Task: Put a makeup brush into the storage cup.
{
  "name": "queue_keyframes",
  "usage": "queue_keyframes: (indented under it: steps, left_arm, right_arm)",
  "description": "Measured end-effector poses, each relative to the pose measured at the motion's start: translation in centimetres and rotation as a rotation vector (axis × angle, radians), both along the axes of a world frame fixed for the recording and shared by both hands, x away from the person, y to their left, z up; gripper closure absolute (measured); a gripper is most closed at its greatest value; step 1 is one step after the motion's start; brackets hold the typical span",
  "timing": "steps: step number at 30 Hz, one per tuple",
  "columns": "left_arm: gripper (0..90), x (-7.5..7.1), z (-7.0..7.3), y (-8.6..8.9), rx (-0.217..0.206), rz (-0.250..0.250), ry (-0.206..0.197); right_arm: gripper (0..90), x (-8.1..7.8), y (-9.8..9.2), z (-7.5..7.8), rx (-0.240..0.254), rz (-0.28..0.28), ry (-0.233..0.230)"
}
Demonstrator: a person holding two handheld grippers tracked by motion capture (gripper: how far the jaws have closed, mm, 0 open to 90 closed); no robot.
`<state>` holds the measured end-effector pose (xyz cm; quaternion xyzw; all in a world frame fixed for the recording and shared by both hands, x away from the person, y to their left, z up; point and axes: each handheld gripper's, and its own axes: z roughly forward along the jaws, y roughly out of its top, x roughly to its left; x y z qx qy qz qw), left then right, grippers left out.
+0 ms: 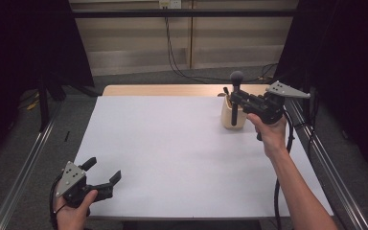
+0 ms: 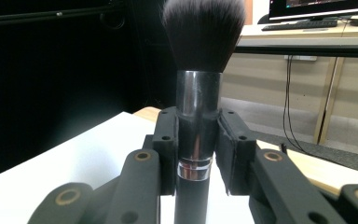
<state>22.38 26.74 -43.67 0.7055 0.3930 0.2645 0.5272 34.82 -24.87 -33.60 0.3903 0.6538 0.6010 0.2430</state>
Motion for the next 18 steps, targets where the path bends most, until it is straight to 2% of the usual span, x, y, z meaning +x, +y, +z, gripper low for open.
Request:
queue_keyframes:
  steps: [10,18]
  left_arm:
    - [3.6,0.2,0.0,-0.2,0.006,-0.024,0.006]
    - [3.6,0.2,0.0,-0.2,0.003,-0.019,0.0]
  right_arm:
    - [71.9,1.7,-0.5,1.0,-0.029,-0.035,0.008]
    - [71.9,3.0,-0.6,2.2,-0.036,-0.066,-0.011]
